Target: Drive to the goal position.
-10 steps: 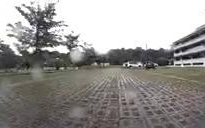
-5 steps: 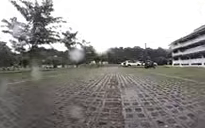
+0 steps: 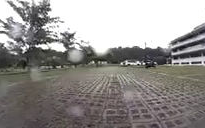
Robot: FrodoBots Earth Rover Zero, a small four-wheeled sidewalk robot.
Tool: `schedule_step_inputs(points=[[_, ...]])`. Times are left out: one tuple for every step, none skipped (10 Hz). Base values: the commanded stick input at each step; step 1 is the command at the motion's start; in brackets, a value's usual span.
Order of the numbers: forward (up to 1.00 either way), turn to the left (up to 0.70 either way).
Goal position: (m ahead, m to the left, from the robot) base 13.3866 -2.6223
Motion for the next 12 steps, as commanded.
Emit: schedule_step_inputs(points=[[0.85,0.00],[0.85,0.00],[0.85,0.00],[0.85,0.00],[0.85,0.00],[0.85,-0.28],[0.85,-0.34],[0.85,-0.05],[0.85,0.00],[0.85,0.00],[0.85,0.00],[0.85,0.00]])
